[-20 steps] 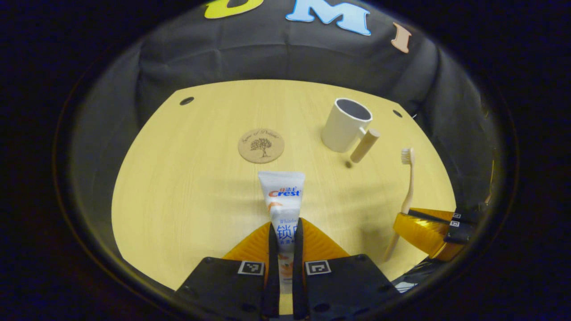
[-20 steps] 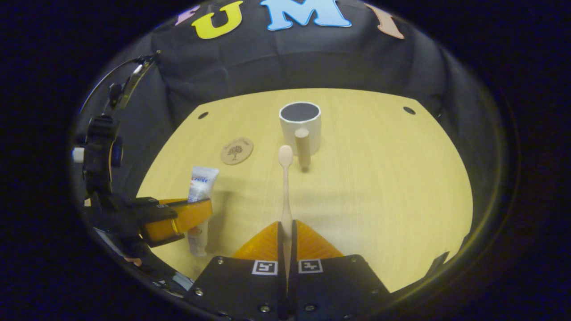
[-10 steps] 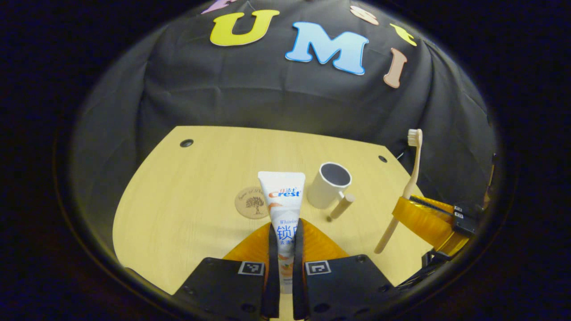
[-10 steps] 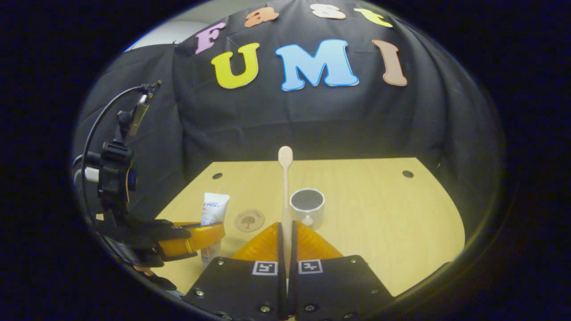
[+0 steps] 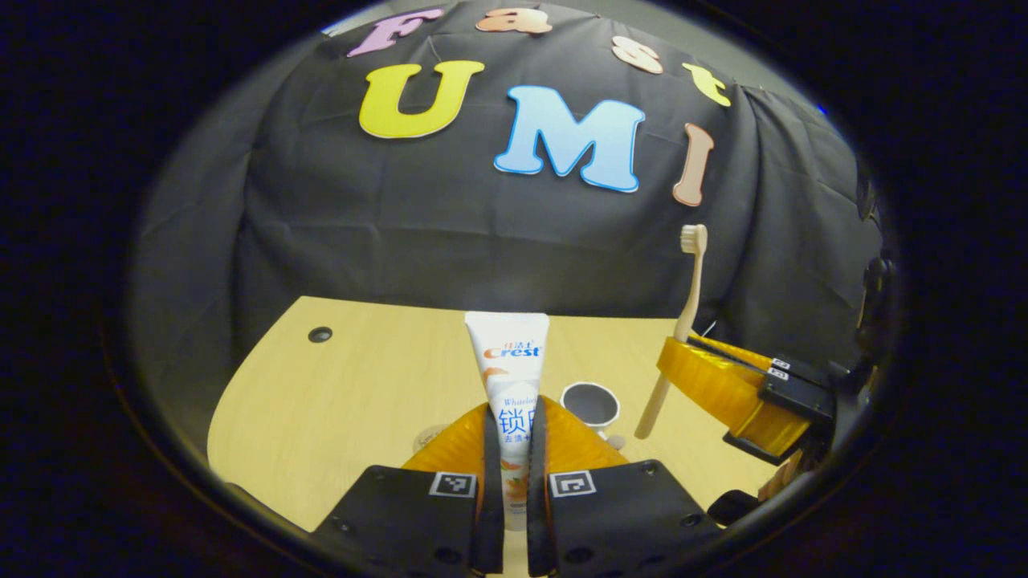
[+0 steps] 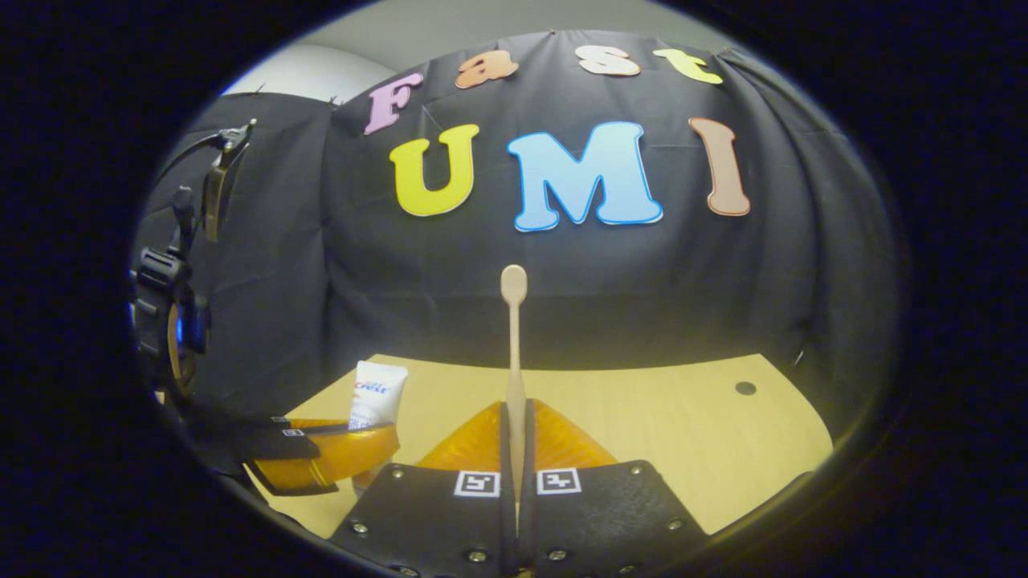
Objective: Put the toothbrush and toothpaste on the desktop into the cup, then pick up the cup and place it on the coaster on the desktop.
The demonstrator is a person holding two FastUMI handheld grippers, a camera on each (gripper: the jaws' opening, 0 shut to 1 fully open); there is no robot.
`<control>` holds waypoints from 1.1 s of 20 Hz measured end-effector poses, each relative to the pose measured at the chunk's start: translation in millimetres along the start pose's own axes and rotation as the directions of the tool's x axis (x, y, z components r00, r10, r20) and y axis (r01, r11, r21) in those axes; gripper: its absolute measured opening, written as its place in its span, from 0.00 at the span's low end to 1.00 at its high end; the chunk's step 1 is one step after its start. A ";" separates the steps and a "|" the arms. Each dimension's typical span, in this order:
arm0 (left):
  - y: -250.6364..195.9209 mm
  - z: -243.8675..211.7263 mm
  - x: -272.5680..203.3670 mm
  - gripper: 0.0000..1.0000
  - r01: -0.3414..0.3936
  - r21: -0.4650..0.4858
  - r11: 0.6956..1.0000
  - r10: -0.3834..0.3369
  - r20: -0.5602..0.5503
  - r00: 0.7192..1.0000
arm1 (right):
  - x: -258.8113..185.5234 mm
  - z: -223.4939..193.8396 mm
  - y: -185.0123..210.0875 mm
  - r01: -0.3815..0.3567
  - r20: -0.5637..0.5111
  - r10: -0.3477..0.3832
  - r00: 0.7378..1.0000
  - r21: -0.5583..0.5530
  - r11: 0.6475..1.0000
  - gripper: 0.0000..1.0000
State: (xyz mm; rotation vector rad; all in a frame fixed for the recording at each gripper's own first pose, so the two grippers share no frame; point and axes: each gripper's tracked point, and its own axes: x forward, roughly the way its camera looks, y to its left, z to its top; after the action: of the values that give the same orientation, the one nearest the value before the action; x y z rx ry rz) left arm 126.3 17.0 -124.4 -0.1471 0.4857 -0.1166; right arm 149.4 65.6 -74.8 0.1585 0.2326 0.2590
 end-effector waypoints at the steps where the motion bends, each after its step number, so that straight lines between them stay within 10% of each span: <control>1: -0.7 4.4 2.4 0.19 0.003 -0.004 1.000 -0.003 0.016 1.000 | 8.0 1.3 -3.6 0.002 0.022 -0.002 1.000 -0.004 1.000 0.02; 22: 4.2 23.6 29.2 0.19 0.016 -0.018 1.000 -0.015 0.065 0.998 | 92.1 -90.7 -40.0 0.038 -0.157 -0.044 0.987 -0.038 0.999 0.08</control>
State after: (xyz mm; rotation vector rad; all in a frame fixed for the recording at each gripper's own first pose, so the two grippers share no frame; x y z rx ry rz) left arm 163.4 19.5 -117.8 -0.1720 0.4213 -0.1227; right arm 223.0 63.7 -188.4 0.0982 0.3876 0.2347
